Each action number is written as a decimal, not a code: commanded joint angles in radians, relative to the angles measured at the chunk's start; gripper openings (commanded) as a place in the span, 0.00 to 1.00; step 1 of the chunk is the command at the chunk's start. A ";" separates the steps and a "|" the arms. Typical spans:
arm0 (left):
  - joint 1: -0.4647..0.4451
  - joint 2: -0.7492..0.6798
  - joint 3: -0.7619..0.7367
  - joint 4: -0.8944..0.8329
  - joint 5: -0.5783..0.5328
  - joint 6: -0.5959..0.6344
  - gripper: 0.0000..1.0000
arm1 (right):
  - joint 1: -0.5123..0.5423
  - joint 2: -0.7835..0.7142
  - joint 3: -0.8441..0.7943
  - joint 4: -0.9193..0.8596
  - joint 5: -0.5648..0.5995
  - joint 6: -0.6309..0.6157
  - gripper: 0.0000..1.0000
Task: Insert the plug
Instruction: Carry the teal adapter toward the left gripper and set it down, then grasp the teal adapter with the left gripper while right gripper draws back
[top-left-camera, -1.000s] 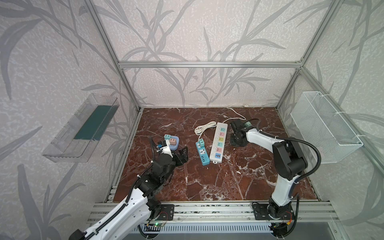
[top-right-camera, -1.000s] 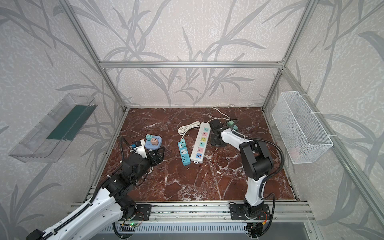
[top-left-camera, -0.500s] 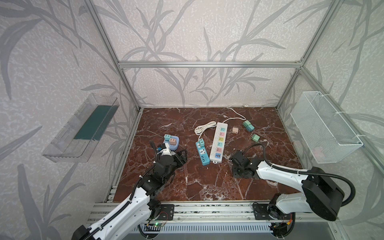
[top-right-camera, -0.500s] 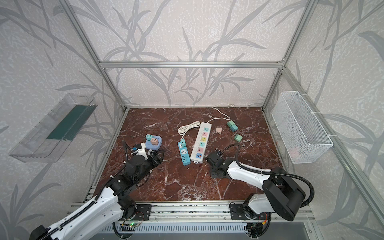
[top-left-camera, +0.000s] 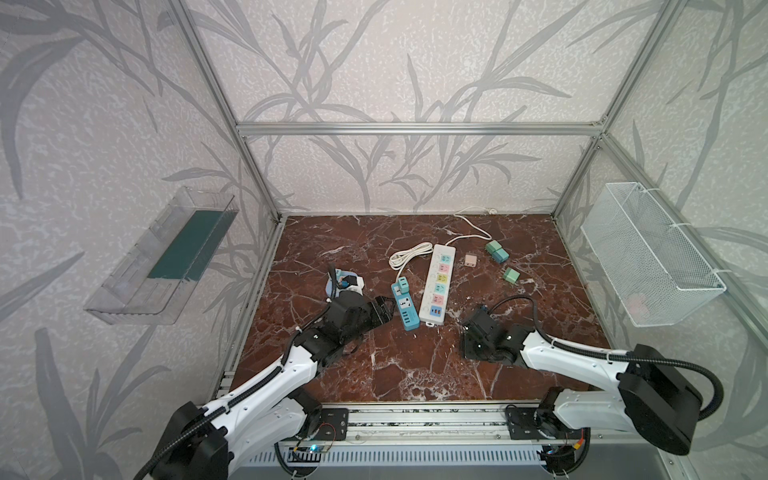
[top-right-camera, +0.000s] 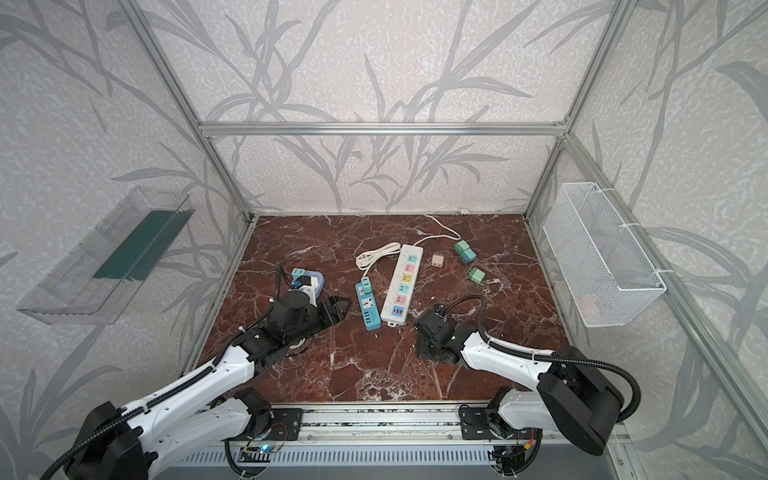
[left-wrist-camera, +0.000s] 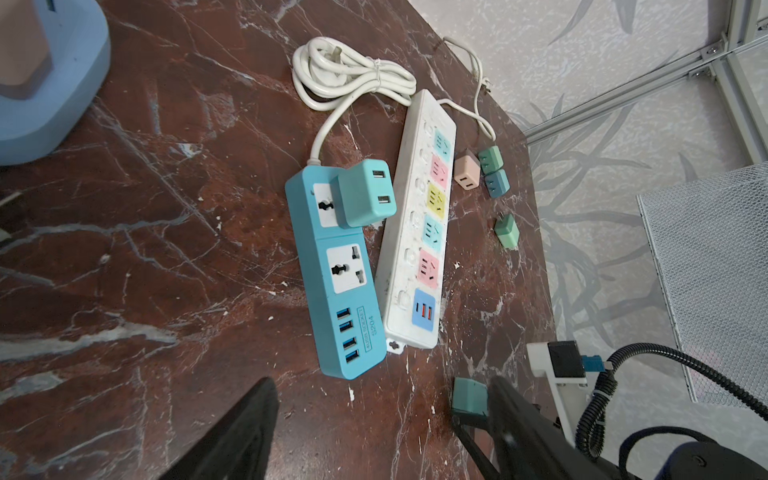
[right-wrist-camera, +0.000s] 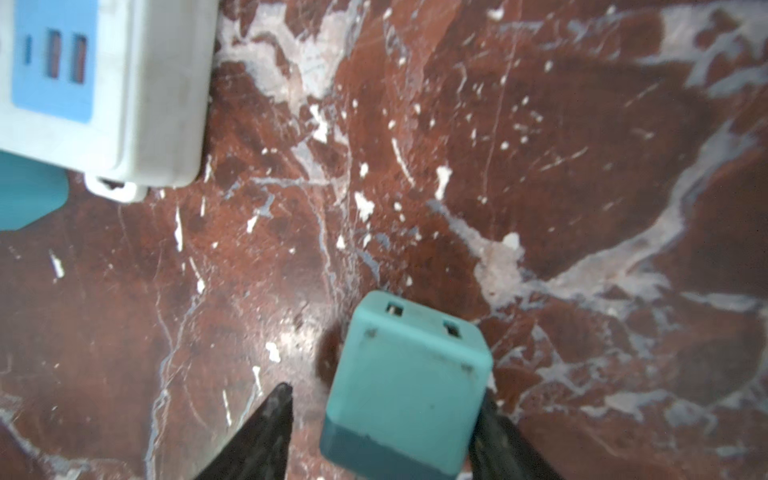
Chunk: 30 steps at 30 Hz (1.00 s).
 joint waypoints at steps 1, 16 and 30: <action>-0.026 0.031 0.053 -0.025 0.029 0.023 0.80 | 0.010 -0.062 -0.016 0.024 -0.074 0.064 0.66; -0.329 0.402 0.421 -0.271 -0.069 0.411 0.80 | -0.209 -0.354 0.046 -0.301 0.068 -0.107 0.70; -0.516 0.864 0.866 -0.610 -0.116 0.640 0.79 | -0.648 -0.503 -0.020 -0.211 -0.224 -0.209 0.71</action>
